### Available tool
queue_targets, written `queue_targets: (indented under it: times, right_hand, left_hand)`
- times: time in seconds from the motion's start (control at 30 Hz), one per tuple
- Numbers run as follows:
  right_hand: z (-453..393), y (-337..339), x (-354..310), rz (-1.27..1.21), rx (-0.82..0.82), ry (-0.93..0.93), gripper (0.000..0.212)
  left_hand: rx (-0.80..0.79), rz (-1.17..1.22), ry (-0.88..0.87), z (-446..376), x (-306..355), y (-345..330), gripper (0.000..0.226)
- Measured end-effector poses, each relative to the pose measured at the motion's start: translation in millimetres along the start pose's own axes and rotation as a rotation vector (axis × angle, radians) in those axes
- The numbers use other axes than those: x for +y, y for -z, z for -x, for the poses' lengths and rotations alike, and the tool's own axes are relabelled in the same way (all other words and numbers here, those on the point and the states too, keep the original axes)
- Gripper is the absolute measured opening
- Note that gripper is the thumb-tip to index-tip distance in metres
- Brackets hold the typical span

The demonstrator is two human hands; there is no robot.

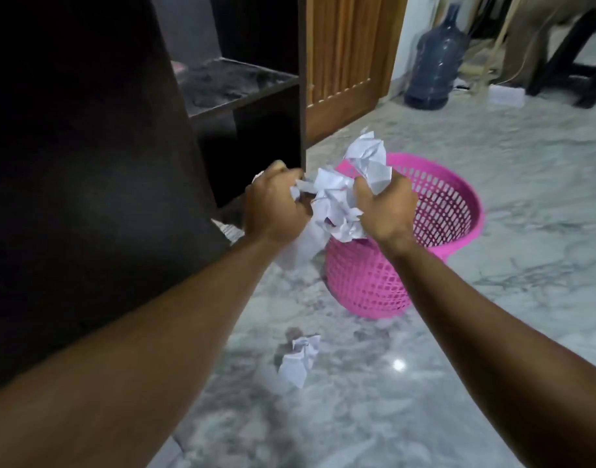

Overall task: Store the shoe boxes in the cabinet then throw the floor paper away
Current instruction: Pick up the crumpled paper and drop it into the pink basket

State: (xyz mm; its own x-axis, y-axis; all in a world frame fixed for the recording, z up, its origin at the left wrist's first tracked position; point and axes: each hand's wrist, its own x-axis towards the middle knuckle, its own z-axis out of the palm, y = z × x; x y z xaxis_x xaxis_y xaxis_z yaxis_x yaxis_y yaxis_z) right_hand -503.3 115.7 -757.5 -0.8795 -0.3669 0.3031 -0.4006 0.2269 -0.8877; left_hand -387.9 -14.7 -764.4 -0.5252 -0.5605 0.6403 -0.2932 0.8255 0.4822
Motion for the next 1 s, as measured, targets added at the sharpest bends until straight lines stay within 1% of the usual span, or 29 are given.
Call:
queue_targets:
  times: [0.07, 0.17, 0.23, 0.3, 0.37, 0.4, 0.43, 0.47, 0.5, 0.53, 0.57, 0.6, 0.63, 0.7, 0.73, 0.8, 0.87, 0.9, 1.0]
  right_hand:
    - [-32, 24, -1, 0.004, 0.077, -0.032, 0.014]
    - [-73, 54, 17, 0.027, 0.186, -0.144, 0.034]
    - [-93, 66, 34, 0.075, 0.212, -0.212, 0.039]
    - [-107, 73, 51, 0.132, 0.183, -0.245, 0.04]
    - [-115, 79, 69, 0.264, 0.104, -0.249, 0.042]
    - [-117, 82, 76, 0.385, 0.021, -0.225, 0.044]
    - [-118, 85, 83, 0.536, -0.088, -0.19, 0.045]
    - [-117, 86, 87, 0.701, -0.209, -0.147, 0.049]
    - [-118, 86, 92, 0.804, -0.308, -0.112, 0.059]
    - [-119, 85, 94, 0.879, -0.431, -0.117, 0.072]
    - [-121, 84, 98, 0.922, -0.52, -0.111, 0.084]
    - [-125, 83, 102, 0.981, -0.569, -0.092, 0.089]
    - [-130, 82, 107, 1.033, -0.571, -0.092, 0.081]
    - [-138, 81, 117, 1.096, -0.586, -0.09, 0.059]
    - [-140, 80, 119, 1.124, -0.599, -0.099, 0.054]
    - [-135, 81, 119, 1.173, -0.548, -0.042, 0.05]
    - [-129, 80, 117, 1.179, -0.444, 0.019, 0.045]
    - [-122, 79, 113, 1.14, -0.369, 0.036, 0.043]
    - [-101, 76, 93, 0.932, -0.158, 0.151, 0.041]
  left_hand:
    - [-0.029, 0.024, -0.041, -34, 34, -24, 0.015]
    - [-0.103, 0.058, -0.059, -63, 79, -63, 0.009]
    - [-0.13, 0.106, -0.062, -72, 94, -89, 0.019]
    - [-0.117, 0.197, -0.048, -74, 99, -116, 0.022]
    - [-0.081, 0.235, -0.03, -74, 96, -145, 0.015]
    - [-0.08, 0.22, -0.016, -74, 92, -160, 0.014]
    - [-0.121, 0.2, -0.006, -71, 88, -172, 0.013]
    - [-0.225, 0.171, -0.009, -68, 84, -184, 0.016]
    - [-0.378, 0.128, -0.024, -66, 78, -193, 0.022]
    - [-0.552, 0.069, -0.036, -63, 73, -200, 0.028]
    - [-0.705, -0.003, -0.041, -60, 66, -204, 0.031]
    - [-0.805, -0.085, -0.069, -59, 61, -204, 0.034]
    - [-0.847, -0.162, -0.12, -60, 56, -203, 0.035]
    - [-0.832, -0.252, -0.187, -63, 50, -196, 0.036]
    - [-0.808, -0.263, -0.188, -66, 46, -193, 0.037]
    - [-0.756, -0.237, -0.159, -71, 39, -183, 0.037]
    - [-0.677, -0.194, -0.149, -72, 33, -168, 0.033]
    - [-0.624, -0.16, -0.151, -70, 30, -160, 0.032]
    - [-0.455, -0.05, -0.14, -58, 23, -135, 0.027]
